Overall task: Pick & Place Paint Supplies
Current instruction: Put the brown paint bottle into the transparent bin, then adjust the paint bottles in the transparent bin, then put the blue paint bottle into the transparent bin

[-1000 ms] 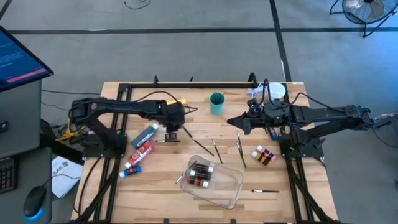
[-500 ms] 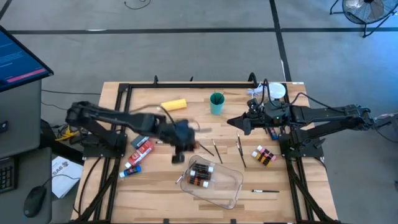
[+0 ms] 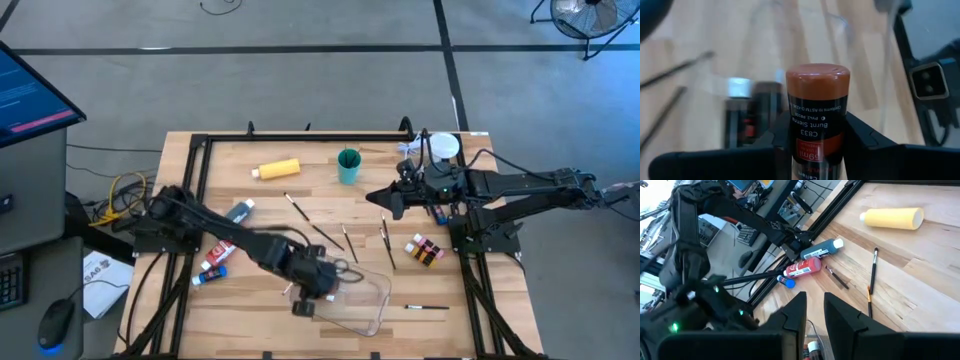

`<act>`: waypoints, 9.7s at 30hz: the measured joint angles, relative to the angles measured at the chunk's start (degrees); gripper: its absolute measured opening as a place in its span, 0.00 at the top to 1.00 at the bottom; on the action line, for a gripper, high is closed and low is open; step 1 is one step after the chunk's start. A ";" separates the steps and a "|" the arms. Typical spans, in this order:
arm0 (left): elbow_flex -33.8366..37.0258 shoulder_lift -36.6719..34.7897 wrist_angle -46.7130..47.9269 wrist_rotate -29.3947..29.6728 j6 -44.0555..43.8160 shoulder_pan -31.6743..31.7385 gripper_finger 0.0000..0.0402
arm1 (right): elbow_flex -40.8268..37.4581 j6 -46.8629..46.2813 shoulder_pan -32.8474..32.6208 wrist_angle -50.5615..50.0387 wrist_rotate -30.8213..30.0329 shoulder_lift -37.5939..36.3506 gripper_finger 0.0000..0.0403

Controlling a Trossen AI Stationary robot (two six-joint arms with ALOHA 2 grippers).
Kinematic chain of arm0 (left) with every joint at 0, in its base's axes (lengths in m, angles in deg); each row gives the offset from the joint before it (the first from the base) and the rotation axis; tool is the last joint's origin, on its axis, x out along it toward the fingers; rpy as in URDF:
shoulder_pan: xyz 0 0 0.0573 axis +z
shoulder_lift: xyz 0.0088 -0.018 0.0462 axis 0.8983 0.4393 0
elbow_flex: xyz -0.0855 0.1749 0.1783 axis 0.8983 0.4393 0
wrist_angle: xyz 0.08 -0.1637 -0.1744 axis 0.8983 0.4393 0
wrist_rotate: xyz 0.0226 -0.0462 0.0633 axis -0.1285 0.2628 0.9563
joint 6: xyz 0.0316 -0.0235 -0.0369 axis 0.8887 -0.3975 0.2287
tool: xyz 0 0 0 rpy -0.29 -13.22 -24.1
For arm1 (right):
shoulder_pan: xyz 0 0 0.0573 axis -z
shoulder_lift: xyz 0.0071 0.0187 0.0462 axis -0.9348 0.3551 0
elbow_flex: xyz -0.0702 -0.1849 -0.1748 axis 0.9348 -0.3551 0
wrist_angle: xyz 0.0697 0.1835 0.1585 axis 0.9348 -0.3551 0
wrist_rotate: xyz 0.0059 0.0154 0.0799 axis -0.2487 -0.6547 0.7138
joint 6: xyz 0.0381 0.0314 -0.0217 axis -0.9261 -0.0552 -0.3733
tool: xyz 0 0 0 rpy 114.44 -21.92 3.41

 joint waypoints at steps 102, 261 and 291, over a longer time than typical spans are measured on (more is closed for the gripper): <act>-0.18 9.11 -7.68 -8.66 7.69 8.54 1.00 | 0.00 1.18 0.09 -2.96 -0.12 -0.02 0.85; -7.78 -4.49 -11.97 17.53 1.08 11.95 1.00 | 0.00 0.55 0.00 -4.35 1.45 -0.01 0.85; -7.78 -4.44 -13.33 17.75 1.30 13.76 1.00 | 0.00 0.55 0.11 -4.37 1.42 -0.01 0.85</act>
